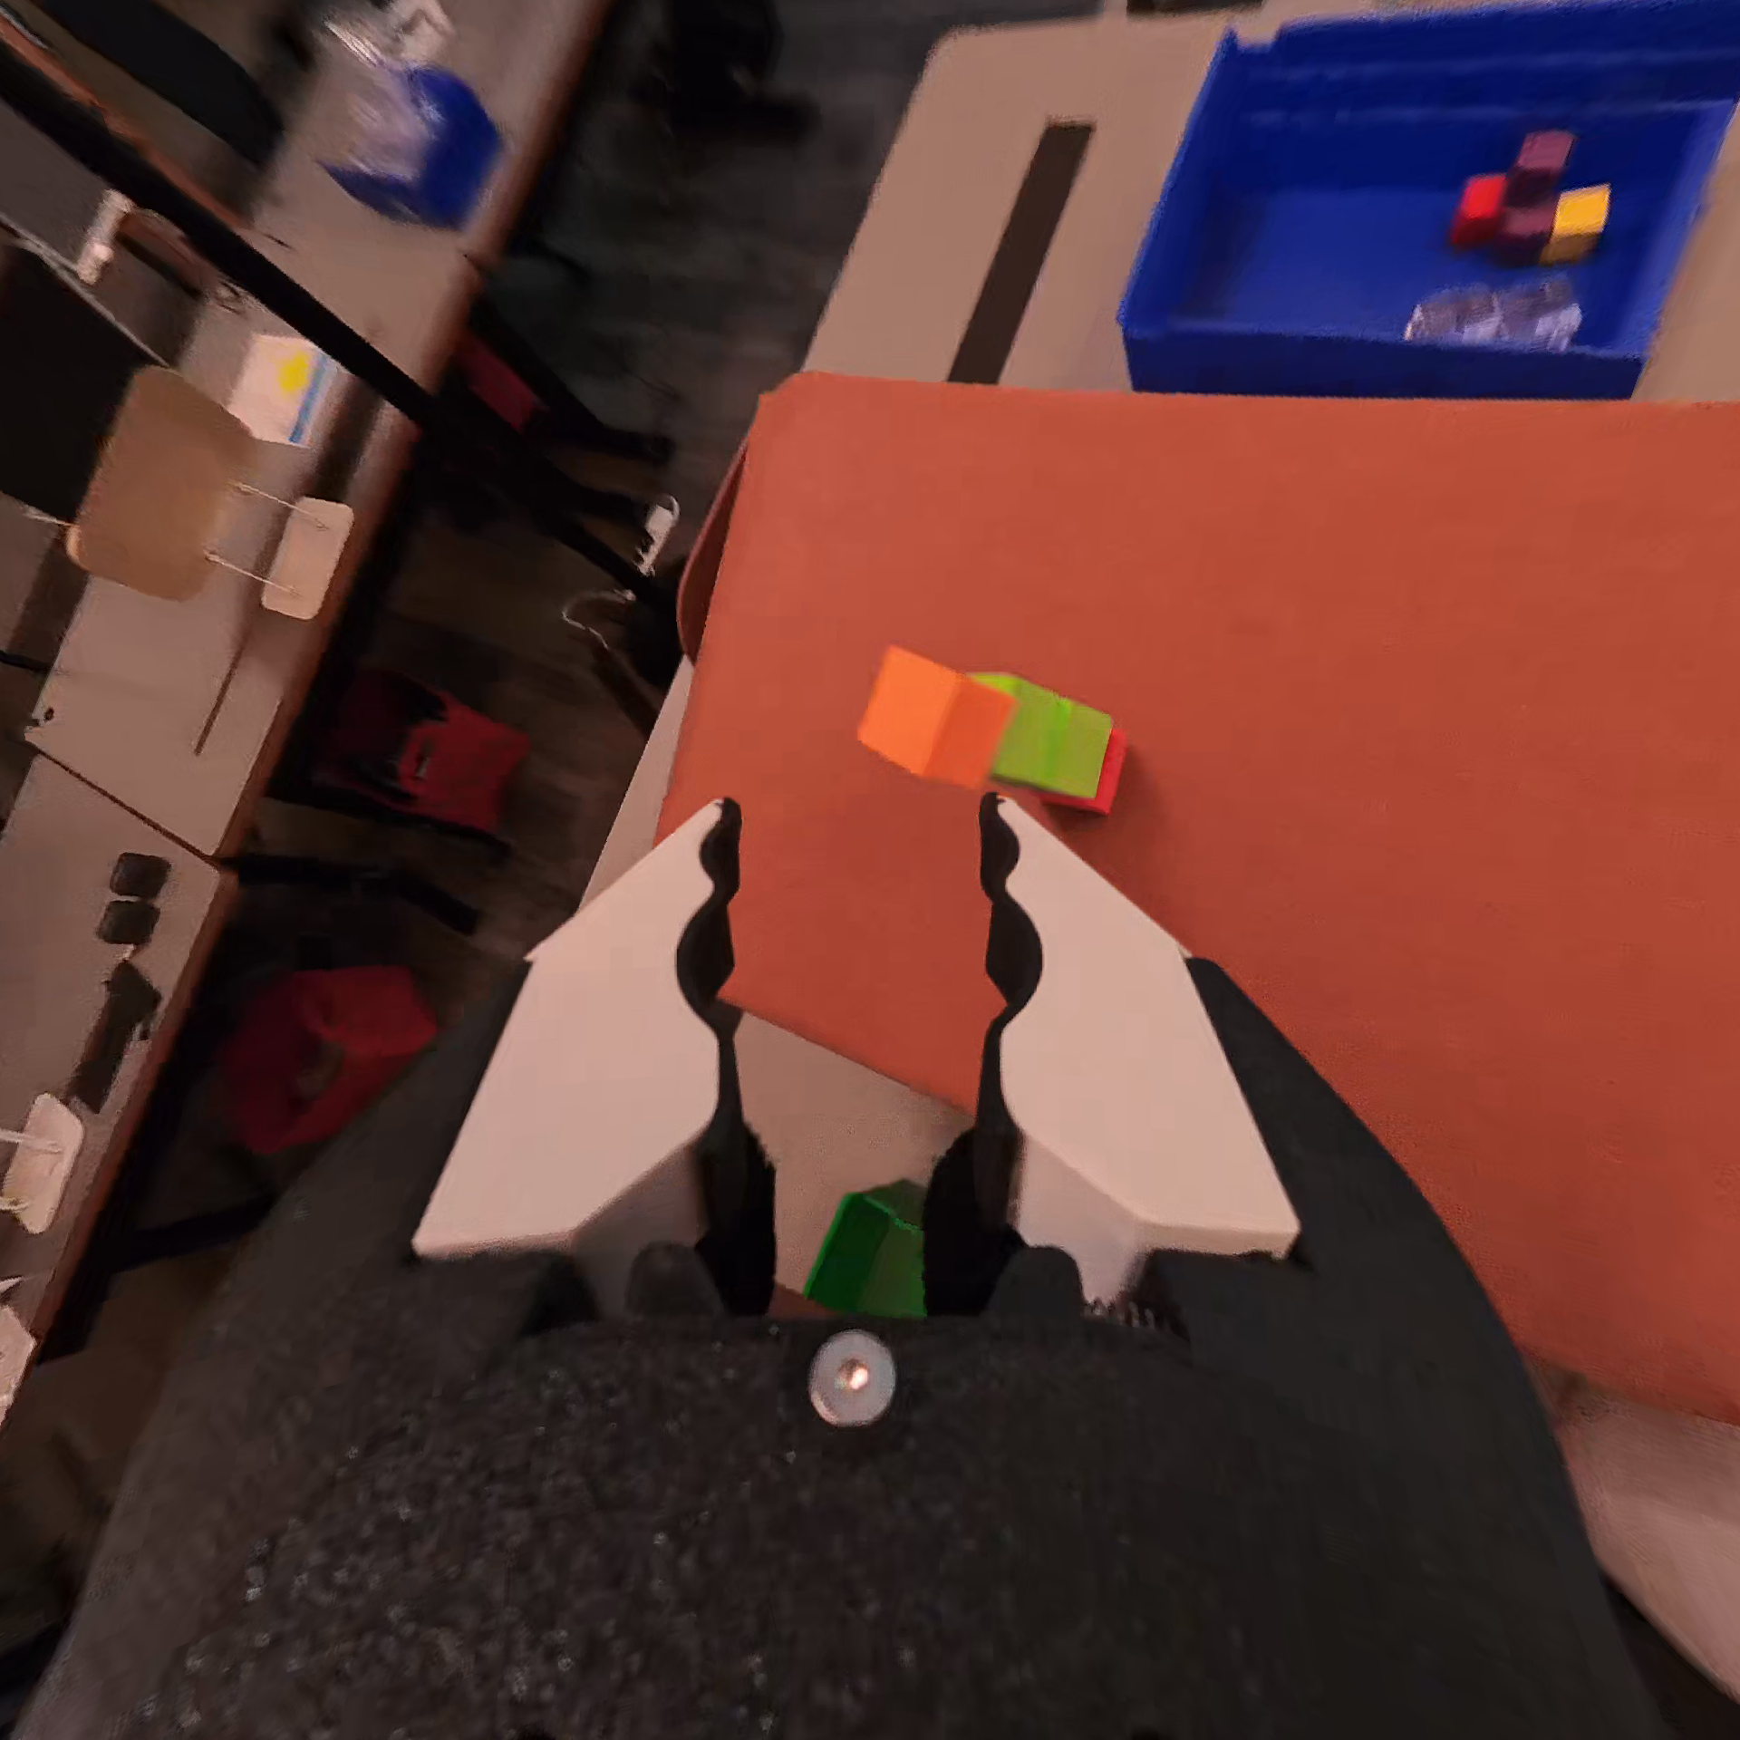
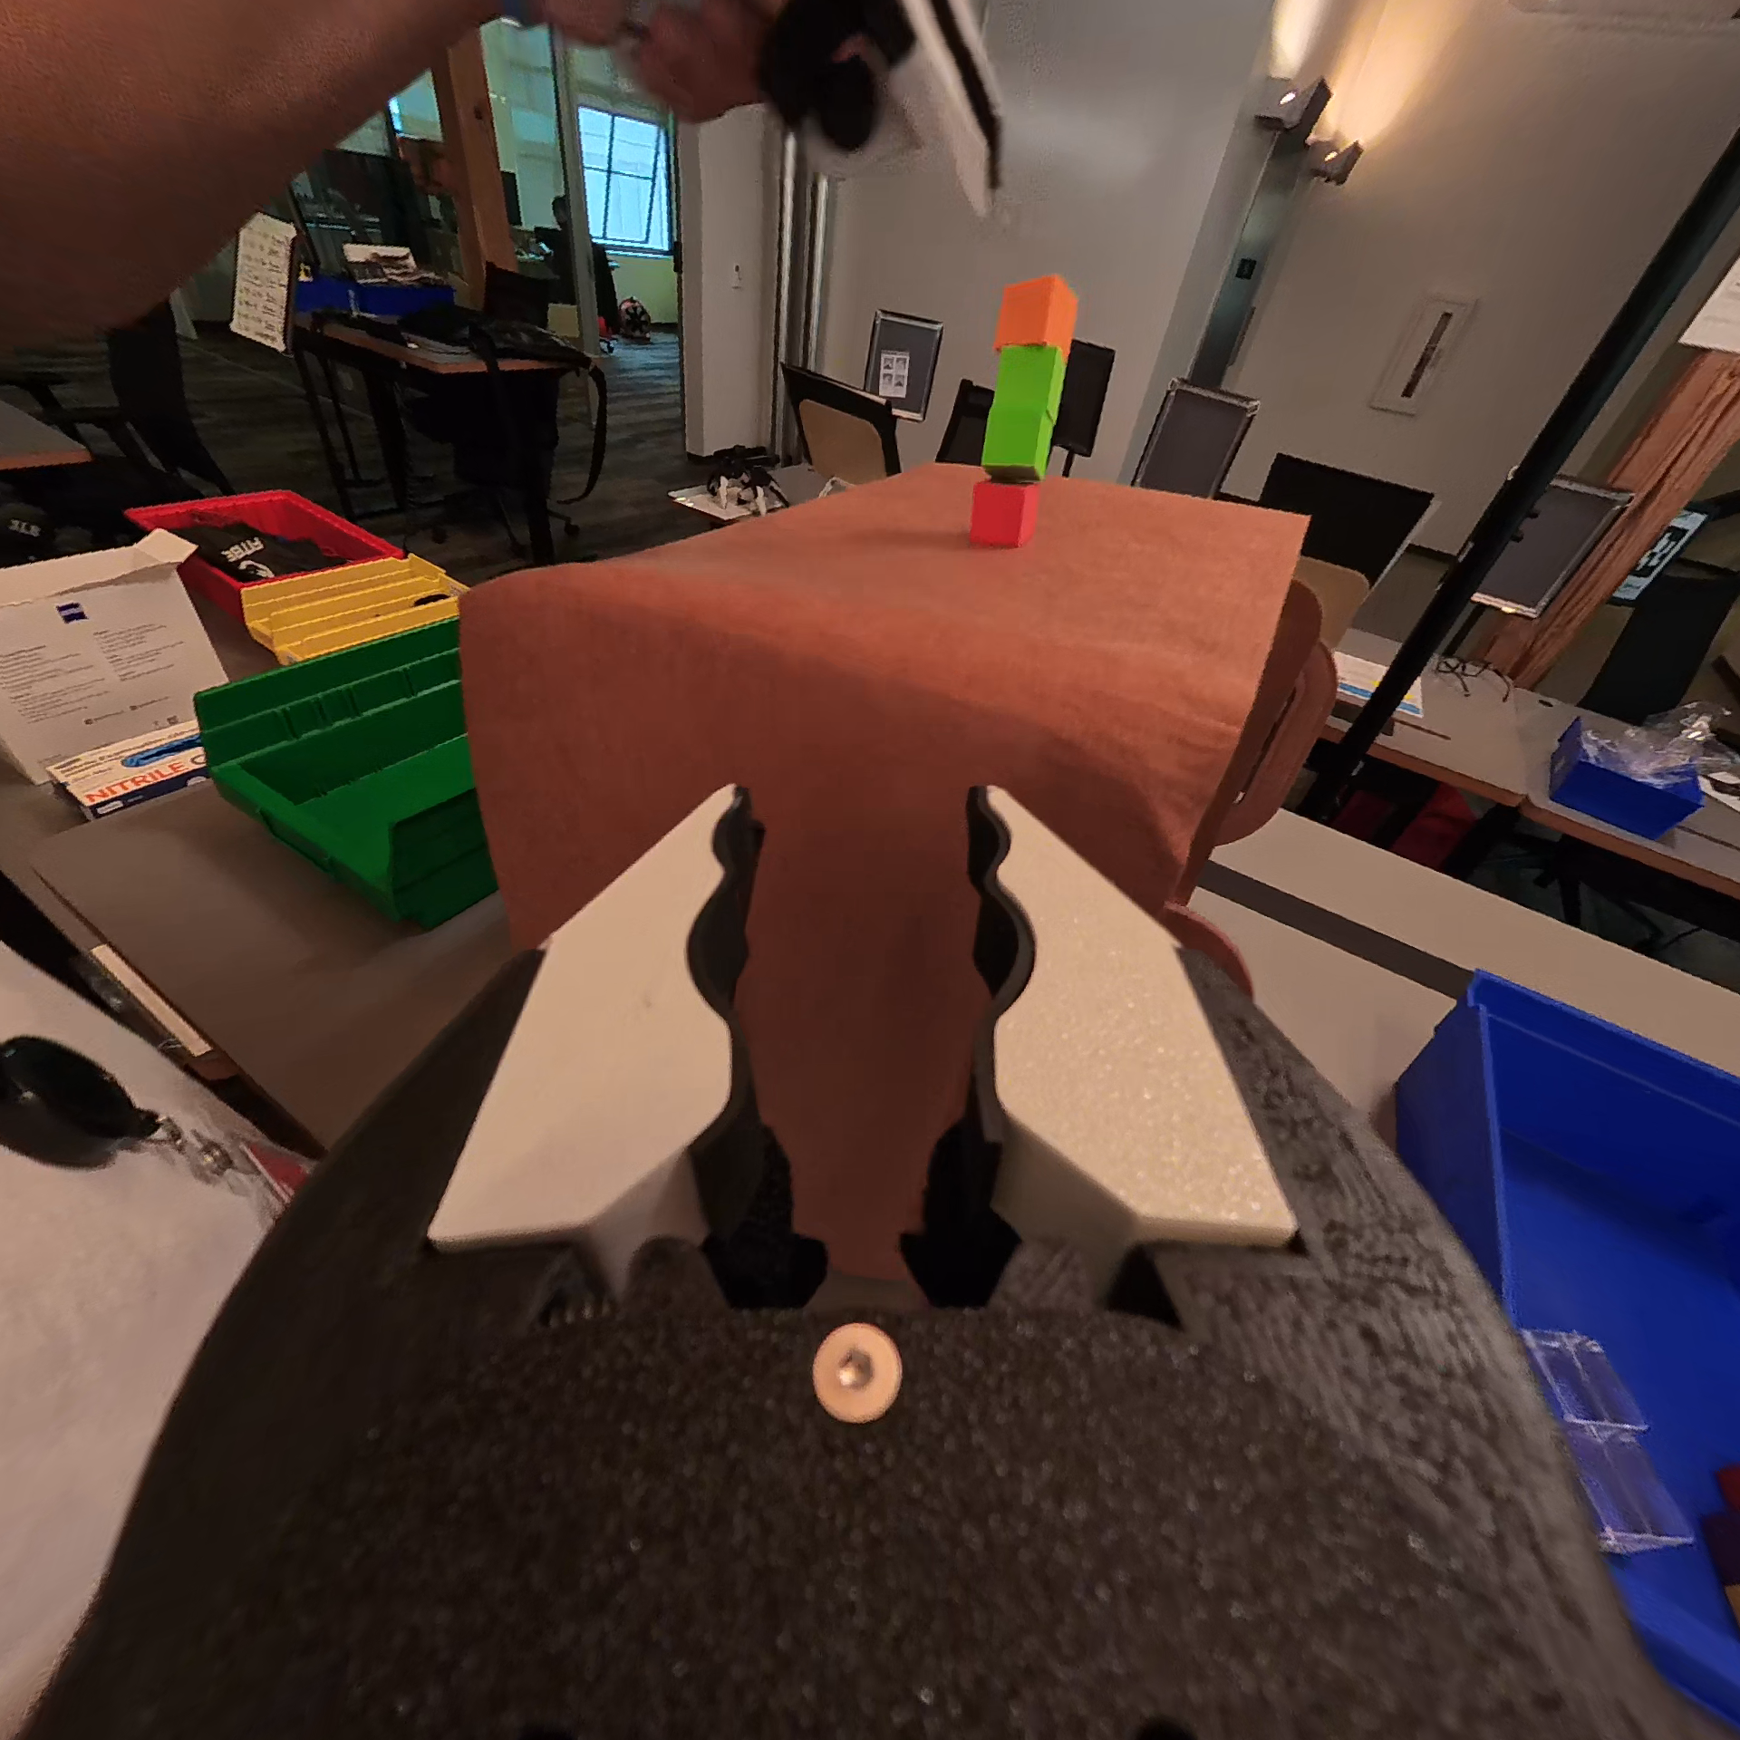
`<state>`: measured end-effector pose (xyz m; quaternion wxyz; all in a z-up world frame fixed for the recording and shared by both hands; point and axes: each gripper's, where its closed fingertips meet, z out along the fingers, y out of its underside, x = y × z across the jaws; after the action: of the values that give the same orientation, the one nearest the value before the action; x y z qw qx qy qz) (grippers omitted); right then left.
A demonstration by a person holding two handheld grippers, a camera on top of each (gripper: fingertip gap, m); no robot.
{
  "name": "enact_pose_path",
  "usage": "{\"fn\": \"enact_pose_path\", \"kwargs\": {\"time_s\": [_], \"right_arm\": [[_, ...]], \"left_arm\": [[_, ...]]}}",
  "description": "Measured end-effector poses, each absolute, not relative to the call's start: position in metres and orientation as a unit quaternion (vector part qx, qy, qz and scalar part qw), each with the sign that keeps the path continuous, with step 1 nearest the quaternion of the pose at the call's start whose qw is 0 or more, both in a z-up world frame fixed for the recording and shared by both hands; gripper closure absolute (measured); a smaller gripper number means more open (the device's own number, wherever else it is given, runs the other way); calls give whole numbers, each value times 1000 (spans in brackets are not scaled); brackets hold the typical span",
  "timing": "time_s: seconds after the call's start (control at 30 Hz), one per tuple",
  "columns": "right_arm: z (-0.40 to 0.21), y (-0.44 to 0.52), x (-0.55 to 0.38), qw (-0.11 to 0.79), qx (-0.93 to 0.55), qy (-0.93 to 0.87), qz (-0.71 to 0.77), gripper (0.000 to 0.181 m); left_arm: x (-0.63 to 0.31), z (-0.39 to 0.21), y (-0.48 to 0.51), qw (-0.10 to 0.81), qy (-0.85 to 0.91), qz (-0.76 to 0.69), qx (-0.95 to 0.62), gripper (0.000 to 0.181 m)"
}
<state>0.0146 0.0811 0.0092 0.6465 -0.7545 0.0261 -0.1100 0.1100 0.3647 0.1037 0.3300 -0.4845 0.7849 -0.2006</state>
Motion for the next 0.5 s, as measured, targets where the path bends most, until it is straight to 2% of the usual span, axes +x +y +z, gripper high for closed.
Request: {"fn": "enact_pose_path", "kwargs": {"time_s": [0.2,0.37,0.5], "right_arm": [[15,91,24,650,-752,29,-102,136],[20,107,27,648,-755,12,-100,136],[22,118,25,648,-756,3,-92,136]], "left_arm": [[26,103,324,341,676,-399,-517,129],[-48,54,260,237,626,-521,-529,129],[-76,27,243,252,554,-576,-546,129]]}}
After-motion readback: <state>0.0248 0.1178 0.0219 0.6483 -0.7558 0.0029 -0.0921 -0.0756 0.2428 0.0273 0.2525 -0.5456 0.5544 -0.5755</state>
